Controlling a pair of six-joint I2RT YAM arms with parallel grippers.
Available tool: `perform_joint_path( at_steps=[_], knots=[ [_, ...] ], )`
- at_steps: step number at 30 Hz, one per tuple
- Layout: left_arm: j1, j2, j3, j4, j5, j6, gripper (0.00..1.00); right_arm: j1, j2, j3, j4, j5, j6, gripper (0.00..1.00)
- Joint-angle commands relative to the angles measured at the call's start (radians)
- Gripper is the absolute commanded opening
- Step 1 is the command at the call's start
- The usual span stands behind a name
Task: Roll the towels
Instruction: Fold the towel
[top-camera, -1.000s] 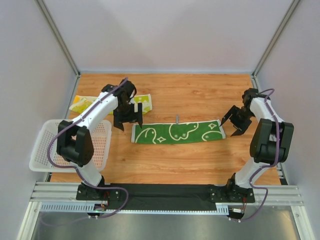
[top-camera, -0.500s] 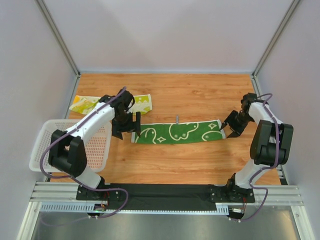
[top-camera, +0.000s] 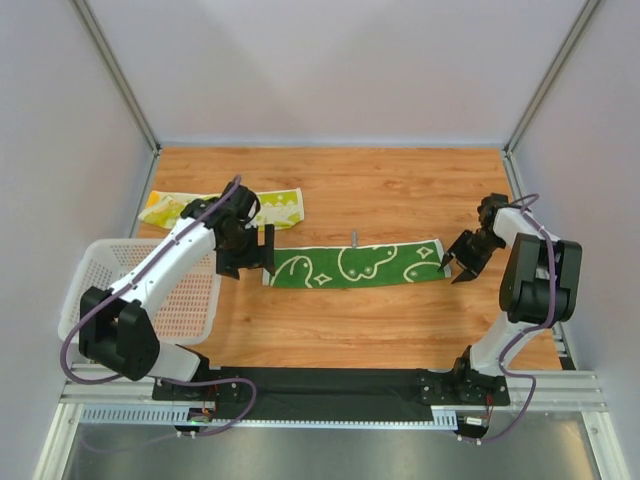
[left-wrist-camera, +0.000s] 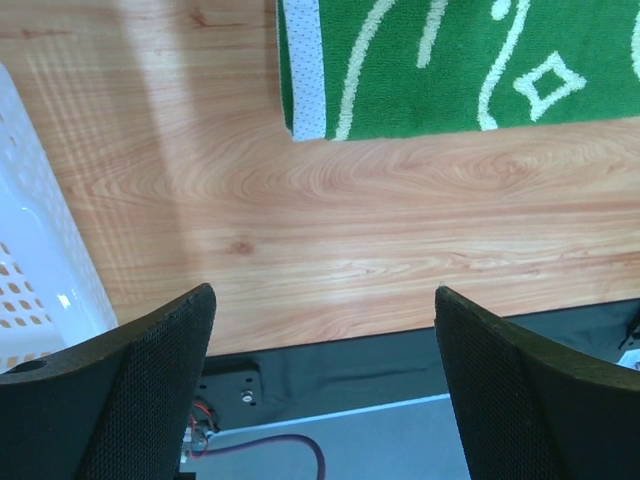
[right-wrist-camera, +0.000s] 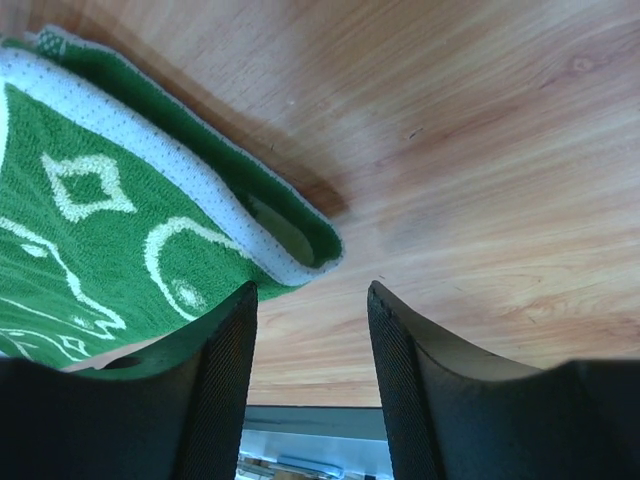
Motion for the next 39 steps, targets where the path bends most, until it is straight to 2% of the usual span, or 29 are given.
perform_joint_path(
  at_steps=[1,8,13,23,30,36,39],
  knots=[
    [0.016,-0.065,-0.004,0.021,-0.018,0.053,0.96,0.005,0.024,0.002,0.043,0.022,0.023,0.49],
    [0.093,-0.163,-0.015,0.013,-0.050,0.133,0.95,0.006,0.052,-0.005,0.072,0.046,0.041,0.46],
    [0.176,-0.217,-0.052,0.018,-0.022,0.171,0.93,0.008,0.070,0.016,0.075,0.068,0.045,0.44],
    [0.220,-0.367,-0.168,0.058,0.022,0.209,0.94,0.011,0.106,0.030,0.093,0.077,0.049,0.25],
    [0.222,-0.378,-0.142,0.030,0.042,0.211,0.96,0.014,0.101,0.027,0.097,0.078,0.040,0.00],
    [0.222,-0.429,-0.032,-0.010,-0.039,0.237,1.00,0.014,0.077,0.047,0.044,0.158,-0.009,0.00],
    [0.222,-0.505,-0.041,0.037,-0.077,0.248,1.00,0.013,0.049,0.056,0.015,0.215,-0.030,0.00]
  ],
)
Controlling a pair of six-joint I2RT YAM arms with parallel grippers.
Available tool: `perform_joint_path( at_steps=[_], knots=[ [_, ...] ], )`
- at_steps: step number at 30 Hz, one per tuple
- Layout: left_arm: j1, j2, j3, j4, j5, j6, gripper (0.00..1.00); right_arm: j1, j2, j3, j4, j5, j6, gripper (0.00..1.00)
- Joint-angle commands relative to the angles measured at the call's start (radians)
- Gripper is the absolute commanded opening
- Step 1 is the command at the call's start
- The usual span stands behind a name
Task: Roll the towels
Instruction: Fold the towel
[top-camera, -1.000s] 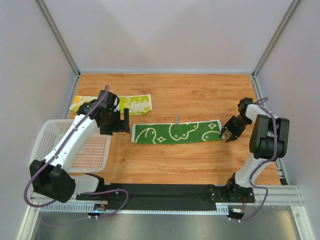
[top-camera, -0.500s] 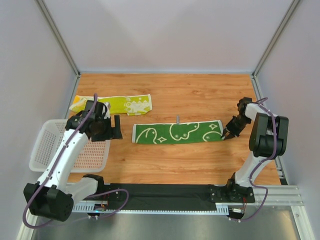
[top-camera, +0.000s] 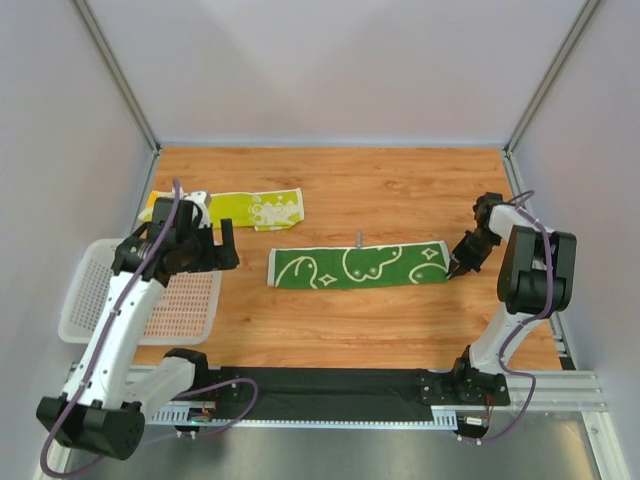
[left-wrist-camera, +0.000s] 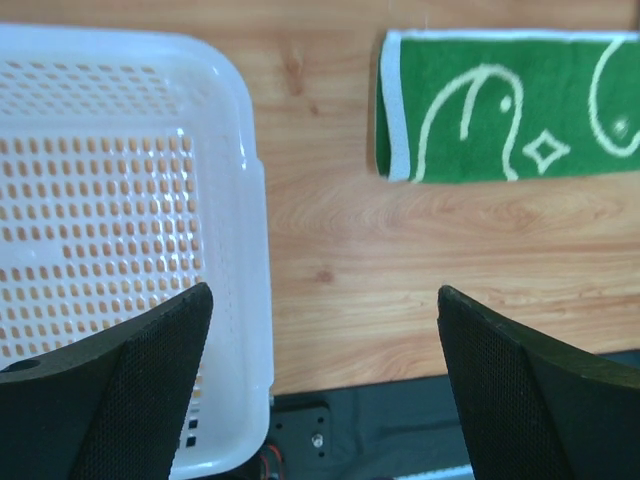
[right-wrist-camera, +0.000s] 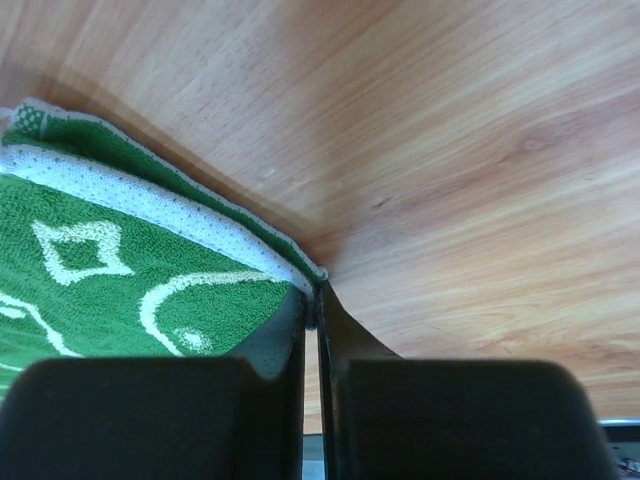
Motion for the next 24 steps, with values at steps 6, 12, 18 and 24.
perform_joint_path(
  at_steps=[6,12,18,24],
  knots=[
    [0.007,-0.074,-0.019,0.041,-0.139,-0.001,1.00,-0.007,-0.107,0.053,-0.098,0.305,-0.033,0.00],
    [0.007,-0.133,-0.103,0.114,-0.130,-0.012,1.00,-0.009,-0.156,0.102,-0.175,0.380,-0.024,0.00],
    [0.007,-0.169,-0.166,0.151,-0.188,-0.021,1.00,0.040,-0.196,0.191,-0.230,0.368,-0.013,0.00],
    [0.007,-0.194,-0.177,0.140,-0.285,-0.039,1.00,0.170,-0.184,0.321,-0.275,0.381,-0.005,0.00]
  ],
)
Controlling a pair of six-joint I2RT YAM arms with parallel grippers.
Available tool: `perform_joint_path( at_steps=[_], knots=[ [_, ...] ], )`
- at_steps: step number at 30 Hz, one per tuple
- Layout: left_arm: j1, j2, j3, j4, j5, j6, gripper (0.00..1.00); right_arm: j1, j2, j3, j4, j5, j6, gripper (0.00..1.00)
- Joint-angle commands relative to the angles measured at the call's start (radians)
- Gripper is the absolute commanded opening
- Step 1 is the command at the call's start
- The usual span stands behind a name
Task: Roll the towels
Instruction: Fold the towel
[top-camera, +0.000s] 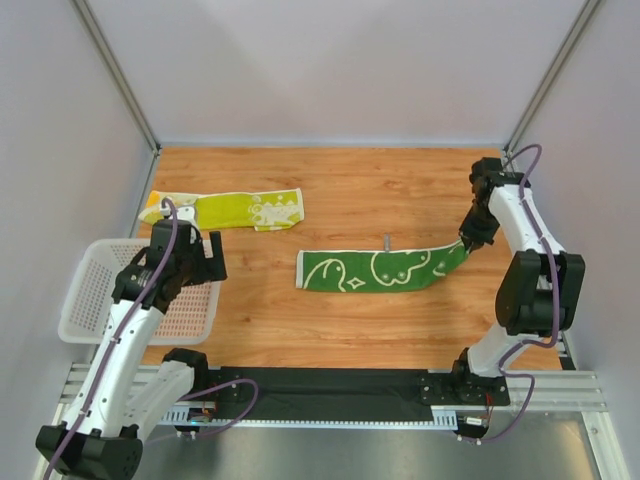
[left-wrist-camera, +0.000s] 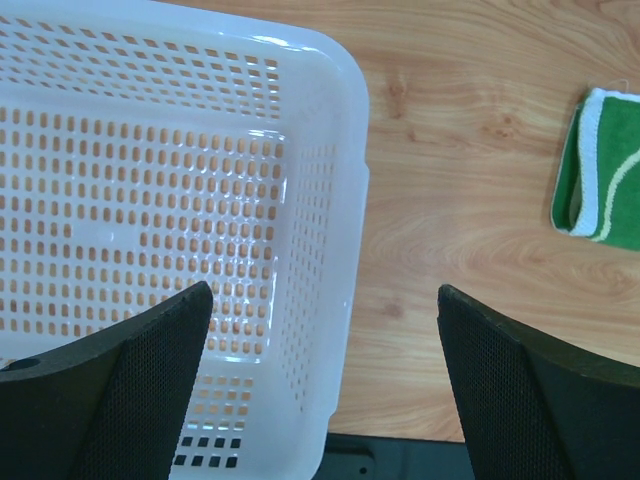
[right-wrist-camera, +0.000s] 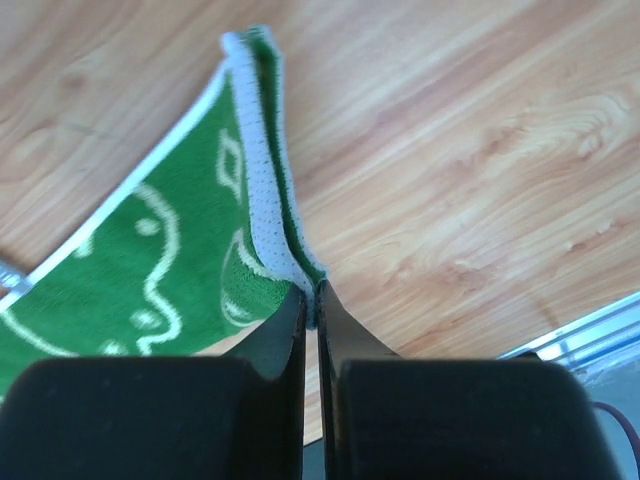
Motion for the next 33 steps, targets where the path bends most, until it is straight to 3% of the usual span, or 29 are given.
perform_joint_path(
  at_steps=[1,10,15,33],
  knots=[
    [0.006,-0.013,0.007,0.024,-0.081,-0.023,1.00,0.122,-0.016,0.107,-0.054,0.051,0.017,0.00],
    [0.006,-0.022,0.014,0.007,-0.111,-0.039,1.00,0.431,0.059,0.310,-0.111,0.094,0.009,0.00],
    [0.006,-0.031,0.010,0.013,-0.108,-0.039,0.99,0.563,0.097,0.342,-0.076,0.073,0.012,0.00],
    [0.006,-0.020,0.013,0.013,-0.084,-0.034,0.98,0.824,0.255,0.500,0.004,0.014,-0.031,0.00]
  ],
)
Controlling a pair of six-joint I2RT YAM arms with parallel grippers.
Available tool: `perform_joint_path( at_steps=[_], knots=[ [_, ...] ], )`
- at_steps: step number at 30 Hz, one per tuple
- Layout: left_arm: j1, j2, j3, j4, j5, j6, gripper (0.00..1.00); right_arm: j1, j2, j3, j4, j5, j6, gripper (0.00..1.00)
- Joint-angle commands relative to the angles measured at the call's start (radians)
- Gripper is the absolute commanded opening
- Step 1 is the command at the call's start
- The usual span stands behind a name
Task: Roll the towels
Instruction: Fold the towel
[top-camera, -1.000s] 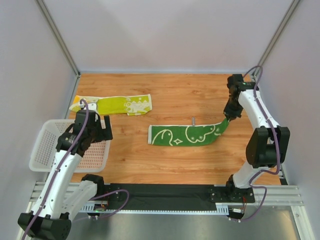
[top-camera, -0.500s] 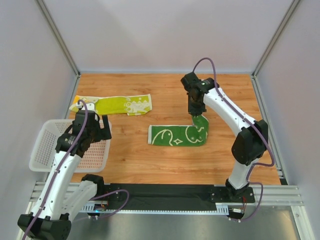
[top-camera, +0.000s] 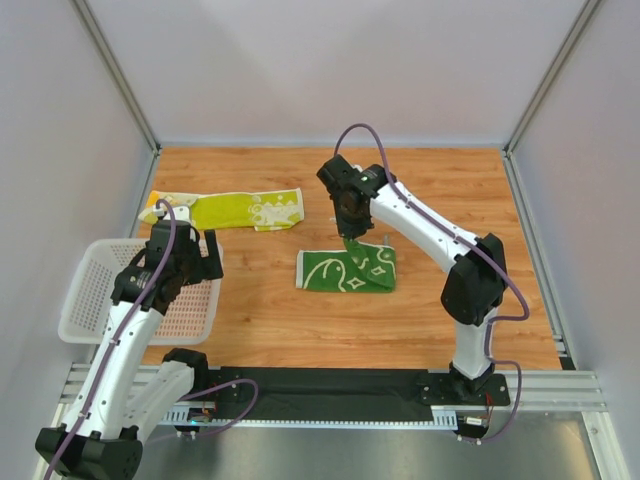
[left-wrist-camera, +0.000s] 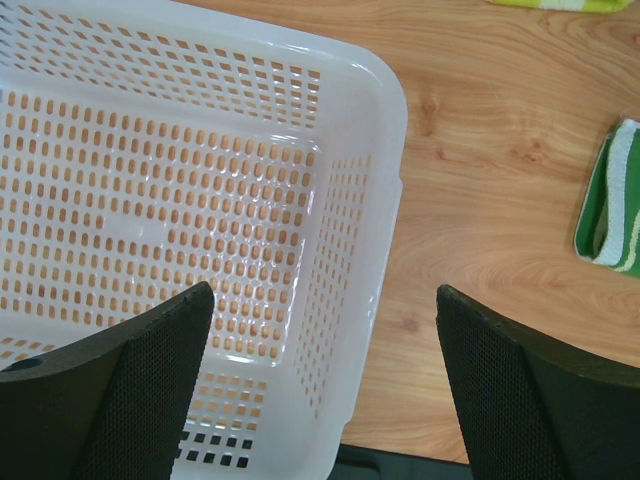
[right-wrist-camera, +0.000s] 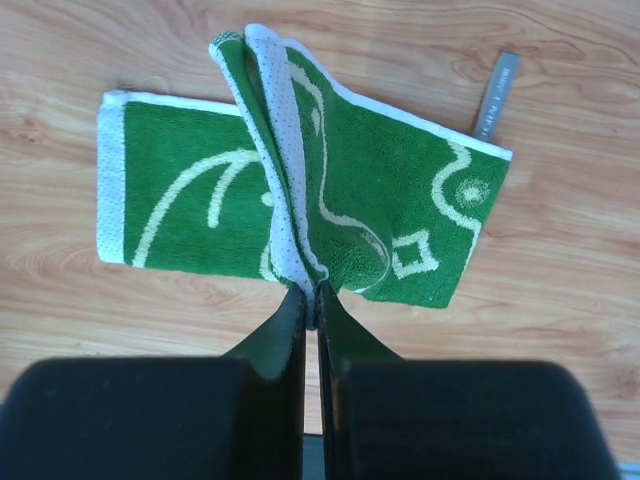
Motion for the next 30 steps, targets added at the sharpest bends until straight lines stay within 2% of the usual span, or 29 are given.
perform_joint_path(
  at_steps=[1,15,28,30],
  knots=[
    [0.006,-0.009,0.013,0.014,0.004,-0.006,0.98,0.043,0.026,0.055,0.050,-0.004,-0.026,0.00],
    [0.006,0.003,0.011,0.014,0.008,-0.006,0.97,0.152,0.082,0.049,0.102,-0.022,-0.071,0.00],
    [0.006,-0.001,0.013,0.008,-0.010,-0.010,0.97,0.191,0.132,-0.060,0.197,-0.153,-0.102,0.00],
    [0.006,-0.003,0.013,0.007,-0.013,-0.012,0.97,0.197,0.140,-0.071,0.214,-0.185,-0.111,0.09]
  ],
)
